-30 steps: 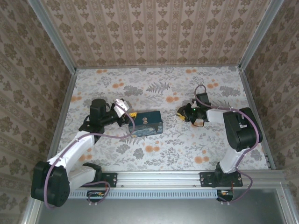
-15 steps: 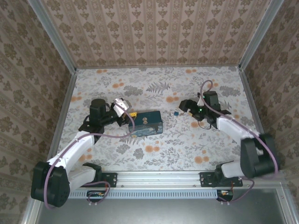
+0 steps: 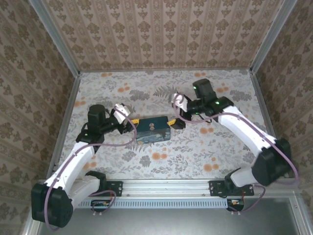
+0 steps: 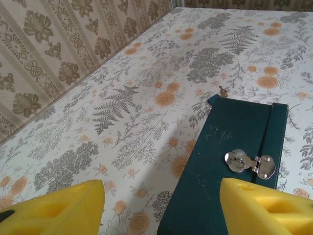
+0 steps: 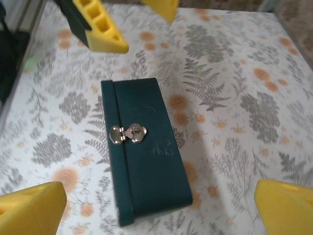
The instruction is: Unlock a padlock with a key
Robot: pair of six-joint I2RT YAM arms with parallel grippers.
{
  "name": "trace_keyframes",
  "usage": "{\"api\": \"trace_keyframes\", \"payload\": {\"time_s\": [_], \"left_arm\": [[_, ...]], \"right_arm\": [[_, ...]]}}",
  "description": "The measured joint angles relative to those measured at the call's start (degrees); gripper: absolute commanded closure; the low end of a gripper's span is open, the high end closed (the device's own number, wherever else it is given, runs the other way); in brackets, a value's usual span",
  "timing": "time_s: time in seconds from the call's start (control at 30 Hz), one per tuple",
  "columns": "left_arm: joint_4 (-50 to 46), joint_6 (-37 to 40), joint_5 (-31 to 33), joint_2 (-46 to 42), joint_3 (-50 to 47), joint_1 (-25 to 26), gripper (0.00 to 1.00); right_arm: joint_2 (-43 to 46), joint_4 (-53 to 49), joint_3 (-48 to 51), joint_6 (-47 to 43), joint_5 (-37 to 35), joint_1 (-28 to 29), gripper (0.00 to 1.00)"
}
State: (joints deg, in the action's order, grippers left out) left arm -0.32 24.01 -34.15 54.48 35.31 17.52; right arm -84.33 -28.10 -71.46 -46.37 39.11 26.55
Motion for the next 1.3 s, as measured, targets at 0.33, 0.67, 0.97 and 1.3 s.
{"api": "trace_keyframes", "payload": {"time_s": [0.33,0.67,0.97,1.3], "left_arm": [[-2.05,-0.02,2.56,-0.7,0.04,-0.74,0.35],[-3.19,-0.02,4.11,0.46,0.44,-1.29,0.35],[-3.17,-0.04,4.24,0.96,0.59,-1.55,0.35],[-3.15,-0.04,4.74,0.92,0.59,-1.88,0.35]], "right_arm": [[-17.99,-15.78,-14.1,-16.9,-2.71,5.33,0.0],[-28.28,-22.67,-25.05,-13.92,-7.1,6.88,0.0],[-31.28,-28.22,-27.26,-9.29,-11.47,9.9,0.01],[-32.59,-29.14,-29.0,-3.06,-11.72,9.66,0.45]]}}
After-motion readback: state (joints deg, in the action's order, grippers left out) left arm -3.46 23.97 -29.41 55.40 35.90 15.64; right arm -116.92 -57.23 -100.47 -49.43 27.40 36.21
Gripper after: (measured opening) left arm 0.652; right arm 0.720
